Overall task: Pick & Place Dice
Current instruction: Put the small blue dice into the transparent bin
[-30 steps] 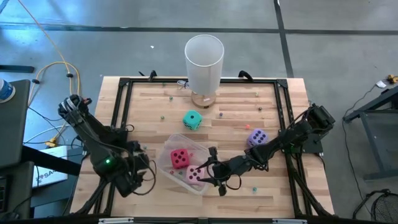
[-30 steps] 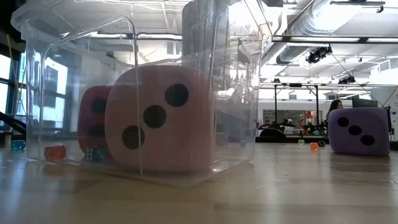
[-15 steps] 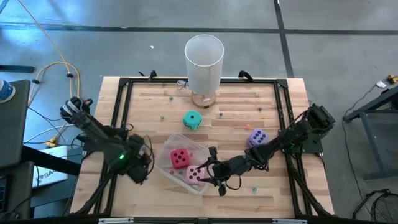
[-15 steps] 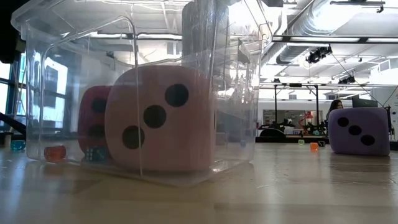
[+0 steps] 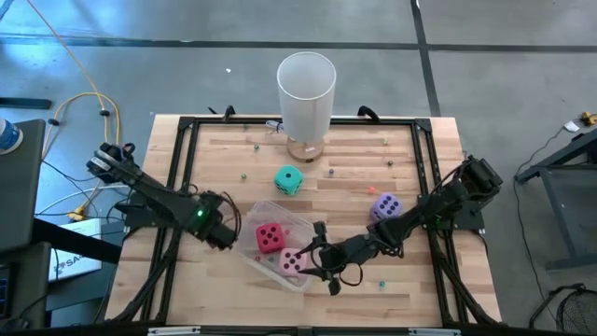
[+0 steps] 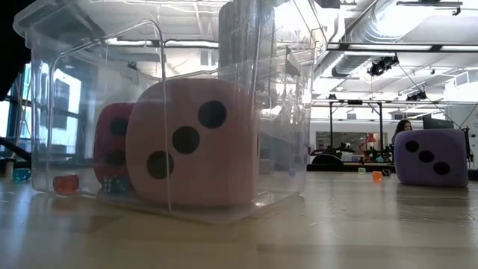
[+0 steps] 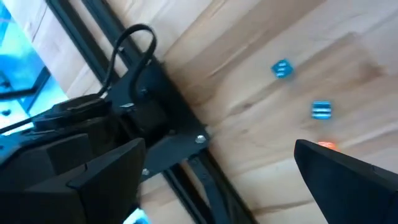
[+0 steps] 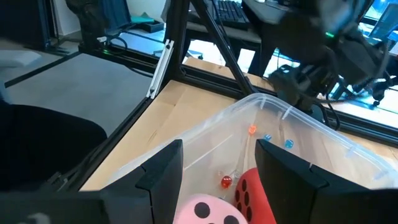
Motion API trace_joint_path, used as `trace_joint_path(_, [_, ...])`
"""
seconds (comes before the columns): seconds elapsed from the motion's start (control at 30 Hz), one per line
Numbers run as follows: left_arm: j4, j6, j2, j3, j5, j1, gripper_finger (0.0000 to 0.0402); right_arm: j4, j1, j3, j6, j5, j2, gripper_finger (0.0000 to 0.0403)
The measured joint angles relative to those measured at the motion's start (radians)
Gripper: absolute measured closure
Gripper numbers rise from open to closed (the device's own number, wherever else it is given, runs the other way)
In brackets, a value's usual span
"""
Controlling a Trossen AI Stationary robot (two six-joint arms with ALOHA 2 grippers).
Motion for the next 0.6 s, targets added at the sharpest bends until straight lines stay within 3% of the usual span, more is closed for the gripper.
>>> trace_joint_path(0.13, [0.001,0.064,-0.046,-0.042,-0.004,0.080,0.0003,0.000,0.008,0.000,-0.003,0.005,0.000,0.0211])
trace_joint_path(0.27, [0.013,0.027,-0.103,-0.096,0.018,0.149,0.0003,0.000,0.007,0.000,-0.003,0.005,0.000,0.0211])
trace_joint_path(0.47, [0.256,0.168,-0.147,-0.210,0.097,0.185,0.0003,-0.010,0.005,0.000,-0.003,0.005,0.000,0.0211])
trace_joint_path(0.6, [0.370,0.218,-0.148,-0.236,0.086,0.185,0.0003,-0.013,0.005,0.000,-0.003,0.007,0.000,0.0211])
